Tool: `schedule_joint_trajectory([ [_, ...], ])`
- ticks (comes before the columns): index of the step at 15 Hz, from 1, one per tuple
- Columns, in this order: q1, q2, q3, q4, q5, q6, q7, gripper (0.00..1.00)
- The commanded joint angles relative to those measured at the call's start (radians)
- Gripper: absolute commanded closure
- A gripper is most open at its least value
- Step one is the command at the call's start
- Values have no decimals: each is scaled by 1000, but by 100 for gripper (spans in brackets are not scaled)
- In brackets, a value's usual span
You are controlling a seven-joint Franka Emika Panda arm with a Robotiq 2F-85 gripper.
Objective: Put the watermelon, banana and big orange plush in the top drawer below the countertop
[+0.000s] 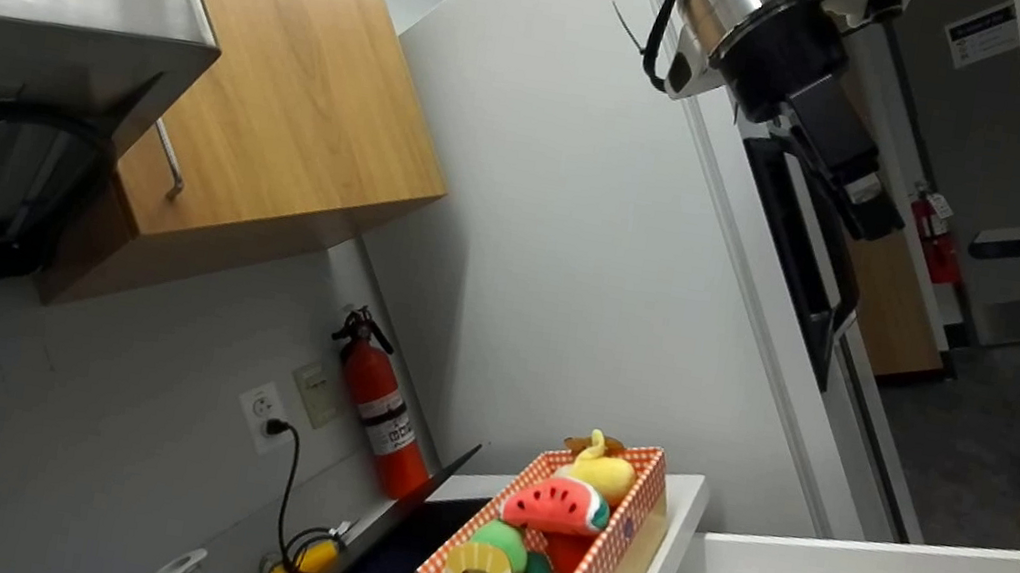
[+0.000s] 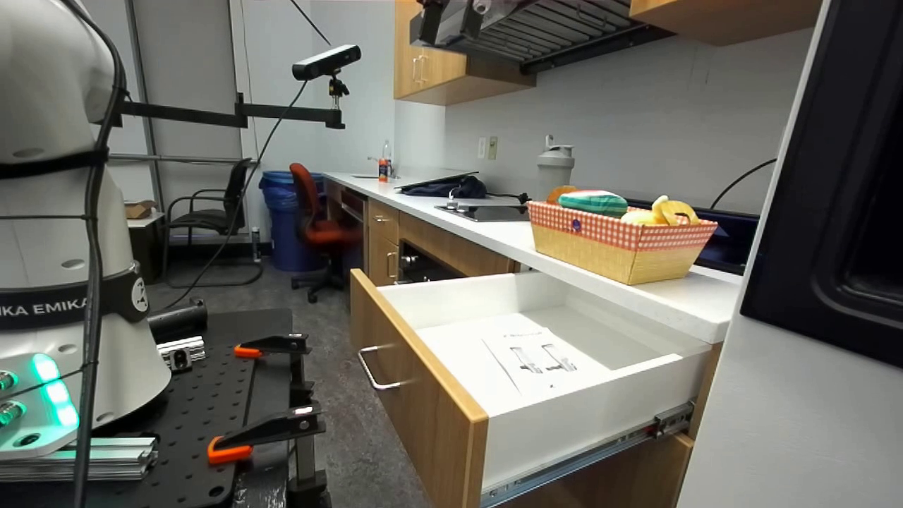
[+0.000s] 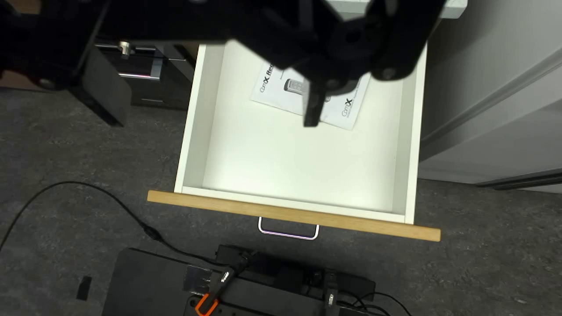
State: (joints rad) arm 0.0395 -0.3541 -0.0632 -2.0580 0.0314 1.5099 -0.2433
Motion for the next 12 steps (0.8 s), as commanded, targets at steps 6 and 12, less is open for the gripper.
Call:
schedule_joint_trajectory([
  [6,-8,47,4,31,-22,-12,-26,0],
  [12,-2,152,12,96,-45,34,-83,0],
])
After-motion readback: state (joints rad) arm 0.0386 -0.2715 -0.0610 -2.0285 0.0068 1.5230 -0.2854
